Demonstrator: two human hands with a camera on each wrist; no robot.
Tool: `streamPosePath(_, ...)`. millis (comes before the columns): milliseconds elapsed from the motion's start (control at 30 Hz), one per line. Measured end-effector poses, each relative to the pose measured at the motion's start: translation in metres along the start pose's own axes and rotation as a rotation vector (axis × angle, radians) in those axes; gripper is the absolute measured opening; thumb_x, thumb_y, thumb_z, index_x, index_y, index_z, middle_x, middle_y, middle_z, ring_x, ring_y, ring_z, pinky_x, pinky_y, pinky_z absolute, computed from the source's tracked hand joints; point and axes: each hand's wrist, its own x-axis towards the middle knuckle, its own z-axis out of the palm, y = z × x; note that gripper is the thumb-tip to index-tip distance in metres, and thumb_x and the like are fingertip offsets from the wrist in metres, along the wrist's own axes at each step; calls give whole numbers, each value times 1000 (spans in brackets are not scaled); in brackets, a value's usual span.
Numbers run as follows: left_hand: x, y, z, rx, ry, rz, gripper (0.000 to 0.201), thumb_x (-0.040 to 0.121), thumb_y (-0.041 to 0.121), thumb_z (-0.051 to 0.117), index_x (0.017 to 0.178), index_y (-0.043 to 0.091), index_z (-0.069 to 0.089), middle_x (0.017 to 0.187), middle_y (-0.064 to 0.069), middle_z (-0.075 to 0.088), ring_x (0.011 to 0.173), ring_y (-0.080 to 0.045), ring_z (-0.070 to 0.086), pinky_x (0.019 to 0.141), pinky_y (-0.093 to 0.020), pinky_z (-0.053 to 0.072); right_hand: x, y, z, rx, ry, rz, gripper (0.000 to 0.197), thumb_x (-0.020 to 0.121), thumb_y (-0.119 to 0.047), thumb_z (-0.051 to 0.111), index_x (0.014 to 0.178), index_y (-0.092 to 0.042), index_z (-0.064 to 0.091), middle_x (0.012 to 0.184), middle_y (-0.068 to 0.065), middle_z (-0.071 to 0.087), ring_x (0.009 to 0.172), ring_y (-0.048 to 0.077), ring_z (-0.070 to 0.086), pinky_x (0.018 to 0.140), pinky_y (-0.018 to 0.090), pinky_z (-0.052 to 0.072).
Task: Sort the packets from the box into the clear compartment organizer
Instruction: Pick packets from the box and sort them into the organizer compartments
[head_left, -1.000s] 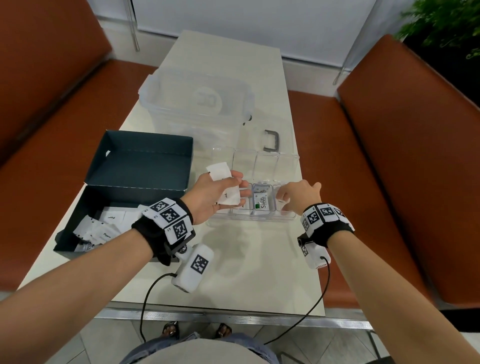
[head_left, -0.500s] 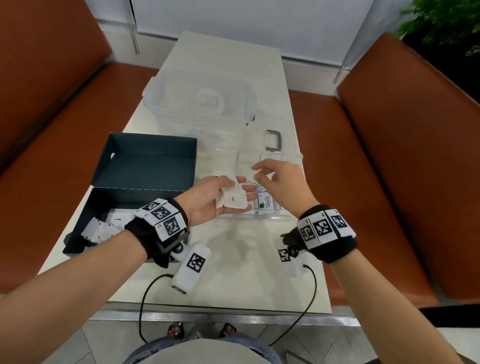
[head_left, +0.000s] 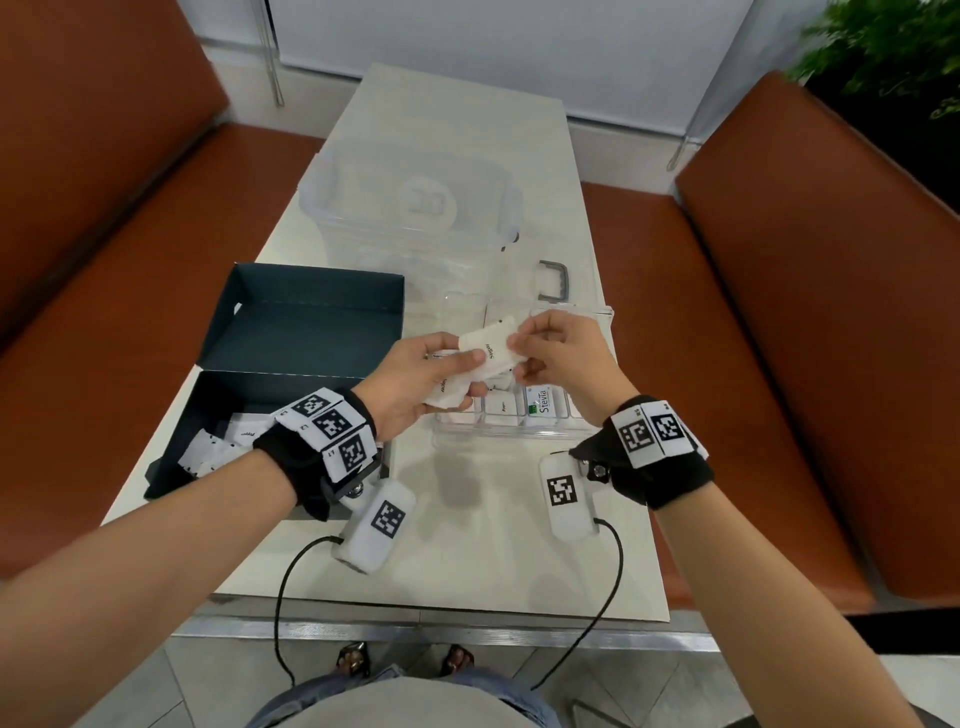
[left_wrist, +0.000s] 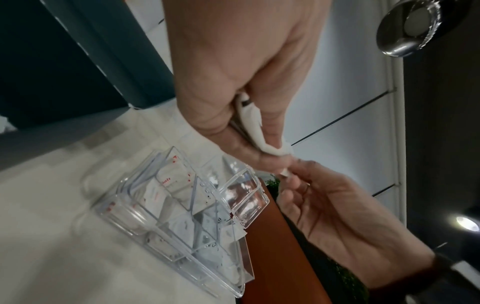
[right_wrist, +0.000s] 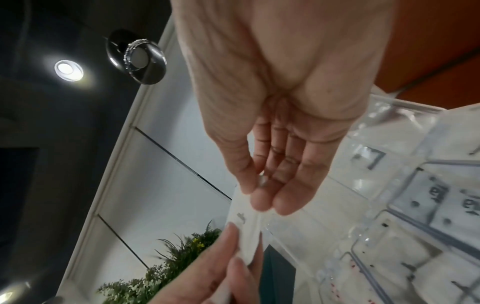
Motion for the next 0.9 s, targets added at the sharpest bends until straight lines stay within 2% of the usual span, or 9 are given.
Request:
streamPosePath(100,4,4,2,64,9,30,18,86,11,71,102,5,64,88,-10,71,61,-15,70,51,-24,55,-5,4,-6,-230,36,-19,18,82,-11,73,95,-12,60,82,5,68,64,14,64,61,26,53)
streamPosePath(167,6,9,7,207,-30,76,23,85,11,72,104,0,65,87,-13,71,59,-16,68,52,-25,56,-4,2,-13,-403,80,-114,27,81,-22,74,105,-20,62,91,-2,68,73,4,62,68,19,50)
streamPosePath(267,7,18,19,412,-122,150,28,83,10,75,104,-6,66,85,-14,70,59,-16,67,52,-23,54,-5,-6,-19,-566,-9,-209,33,80,-32,74,112,-31,62,88,-11,67,65,-10,56,63,7,43)
streamPosePath(367,10,26,33,448,-126,197,28,83,3,74,109,-3,65,90,-12,68,60,-15,69,52,-21,54,0,-10,-34,-676,-64,-193,25,78,-26,76,100,-35,69,79,-8,68,65,-7,58,62,9,43)
streamPosePath(467,15,29,40,389,-82,205,25,84,1,72,108,2,66,91,-7,69,70,-21,71,68,-31,61,10,-2,-63,-603,155,-133,17,78,-25,76,93,-28,69,85,-6,71,78,1,64,67,17,47)
streamPosePath(533,15,28,40,342,-77,181,23,85,1,71,107,1,66,88,-6,68,68,-18,72,64,-30,61,16,14,-79,-629,294,-43,16,80,-23,74,94,-22,66,93,-2,69,80,5,62,71,22,51)
streamPosePath(633,12,24,36,307,-71,149,22,85,0,71,106,0,66,85,-9,67,65,-16,72,56,-28,59,22,46,-86,-717,334,144,23,83,-19,71,104,-14,63,107,9,65,88,19,63,84,38,56)
streamPosePath(767,10,20,31,278,-42,116,22,85,-1,70,107,-1,65,84,-10,67,63,-16,70,54,-27,57,26,71,-77,-784,343,206,25,84,-15,69,108,-14,60,116,14,60,92,22,59,79,30,48)
streamPosePath(900,7,19,28,272,-29,105,24,86,-1,69,110,-1,64,86,-13,66,62,-16,70,55,-28,58,27,78,-64,-873,356,194,18,91,-20,59,108,-14,64,111,15,63,90,26,59,73,30,47)
